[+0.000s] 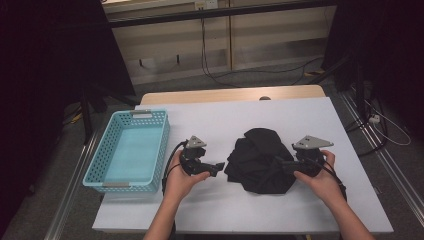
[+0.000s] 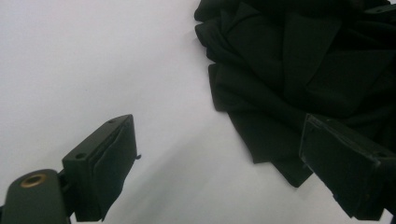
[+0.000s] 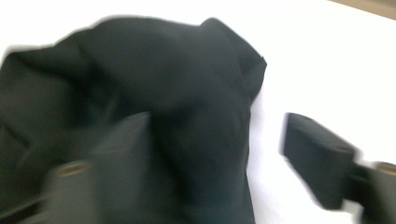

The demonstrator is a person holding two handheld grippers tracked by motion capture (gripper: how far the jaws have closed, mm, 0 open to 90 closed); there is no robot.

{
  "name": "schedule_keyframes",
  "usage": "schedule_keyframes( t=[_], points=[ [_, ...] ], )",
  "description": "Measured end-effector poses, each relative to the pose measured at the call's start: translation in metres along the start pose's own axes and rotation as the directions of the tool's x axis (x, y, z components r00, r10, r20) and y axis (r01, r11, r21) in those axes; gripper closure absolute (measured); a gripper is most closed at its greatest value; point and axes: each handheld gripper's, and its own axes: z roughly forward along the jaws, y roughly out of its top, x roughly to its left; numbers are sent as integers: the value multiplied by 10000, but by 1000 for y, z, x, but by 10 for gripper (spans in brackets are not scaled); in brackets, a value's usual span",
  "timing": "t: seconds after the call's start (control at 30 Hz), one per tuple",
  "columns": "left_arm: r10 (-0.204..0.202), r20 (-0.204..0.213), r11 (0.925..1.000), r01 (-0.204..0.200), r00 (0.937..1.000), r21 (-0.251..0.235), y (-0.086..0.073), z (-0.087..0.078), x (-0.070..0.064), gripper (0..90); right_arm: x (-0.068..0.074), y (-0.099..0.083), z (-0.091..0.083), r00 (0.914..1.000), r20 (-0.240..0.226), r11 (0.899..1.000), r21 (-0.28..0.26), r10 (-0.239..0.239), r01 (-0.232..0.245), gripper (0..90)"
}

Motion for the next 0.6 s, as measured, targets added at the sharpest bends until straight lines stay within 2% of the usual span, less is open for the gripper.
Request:
schedule_keyframes(
  t=[0.03,0.07,0.13,0.17,0.23,0.3,0.4,0.47,0.5,0.53,0.57,0.6],
  points=[
    [-1,-2,10000,1,10000,7,0,0,0,112,3,6,3,9996,164,9997,-47,239,-238,20],
    [-22,-21,10000,22,10000,23,-1,-1,1,112,5,9,5,9990,235,9992,-104,383,-381,0],
    [-53,-22,10000,53,10000,27,-1,-1,1,111,8,14,12,9984,-106,9985,-40,552,-553,51],
    [-80,-16,10000,80,10000,17,-2,-1,1,111,10,17,16,9983,-122,9984,11,572,-572,65],
    [-100,-27,9999,100,9999,12,-2,0,1,111,12,21,26,9993,-34,9991,179,378,-377,3],
    [-84,7,10000,84,10000,24,-1,0,1,111,12,22,38,9984,-260,9982,341,502,-493,13],
    [-59,-2,10000,59,10000,-16,-1,-2,2,111,11,17,59,9966,-38,9909,1071,821,-812,0],
    [-147,-37,9999,147,9999,-87,-1,-4,3,112,13,12,68,9943,-204,9839,1480,1044,-1003,0],
    [-175,-72,9998,174,9998,-133,-1,-5,4,112,15,12,69,9957,-65,9842,1521,926,-906,0],
    [-150,-95,9998,149,9998,-98,-1,-5,5,112,16,13,68,9956,-200,9852,1475,912,-873,29],
    [-133,-112,9999,131,9998,-107,-2,-6,6,112,18,13,68,9967,-389,9876,1424,717,-655,114],
    [-188,-121,9998,186,9998,-101,-2,-5,6,112,19,13,65,9944,-906,9918,1203,551,-440,287]
  ],
)
